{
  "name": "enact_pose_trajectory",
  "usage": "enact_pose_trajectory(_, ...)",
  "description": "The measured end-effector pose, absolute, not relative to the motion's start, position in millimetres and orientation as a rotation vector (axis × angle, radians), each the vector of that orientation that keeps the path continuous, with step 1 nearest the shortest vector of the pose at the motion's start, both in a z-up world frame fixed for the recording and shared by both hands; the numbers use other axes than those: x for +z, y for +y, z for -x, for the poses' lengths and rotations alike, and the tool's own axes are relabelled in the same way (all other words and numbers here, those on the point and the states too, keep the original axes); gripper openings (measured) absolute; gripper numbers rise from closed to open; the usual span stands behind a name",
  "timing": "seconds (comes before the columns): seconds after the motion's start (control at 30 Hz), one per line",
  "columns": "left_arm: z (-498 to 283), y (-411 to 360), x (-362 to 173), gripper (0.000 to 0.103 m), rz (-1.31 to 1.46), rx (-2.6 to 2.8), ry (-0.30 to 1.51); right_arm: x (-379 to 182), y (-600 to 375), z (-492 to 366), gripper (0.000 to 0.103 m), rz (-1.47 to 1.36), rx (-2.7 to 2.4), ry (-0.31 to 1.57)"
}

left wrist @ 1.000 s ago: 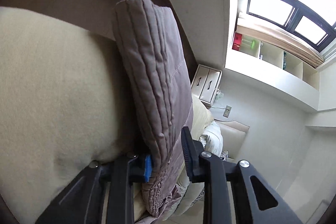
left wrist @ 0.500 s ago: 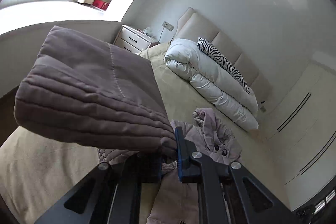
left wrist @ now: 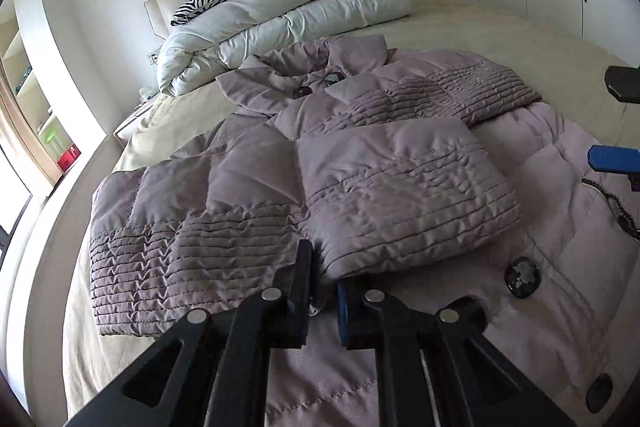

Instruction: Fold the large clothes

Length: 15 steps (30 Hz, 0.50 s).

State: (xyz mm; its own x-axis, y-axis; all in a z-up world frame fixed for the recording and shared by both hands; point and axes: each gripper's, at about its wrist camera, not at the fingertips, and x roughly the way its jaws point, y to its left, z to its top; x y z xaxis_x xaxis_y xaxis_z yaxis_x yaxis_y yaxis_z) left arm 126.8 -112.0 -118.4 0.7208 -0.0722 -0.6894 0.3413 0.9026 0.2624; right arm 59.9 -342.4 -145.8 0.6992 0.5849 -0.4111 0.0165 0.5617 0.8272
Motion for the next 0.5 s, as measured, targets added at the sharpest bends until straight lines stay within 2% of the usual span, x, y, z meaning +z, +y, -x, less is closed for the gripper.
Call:
enact_pose_trajectory(0.2, -134.0, -94.8, -112.3, 0.012, -0.275, -0.244, 0.744, -177.9, -321.2, -114.5, 0.074, -1.067, 0.413, 0.899)
enact_pose_trajectory(0.5, -127.9, -76.3, -89.8, 0.011, -0.152, -0.275, 0.707, -201.5, -278.5, -168.7, 0.074, -1.242, 0.515, 0.991)
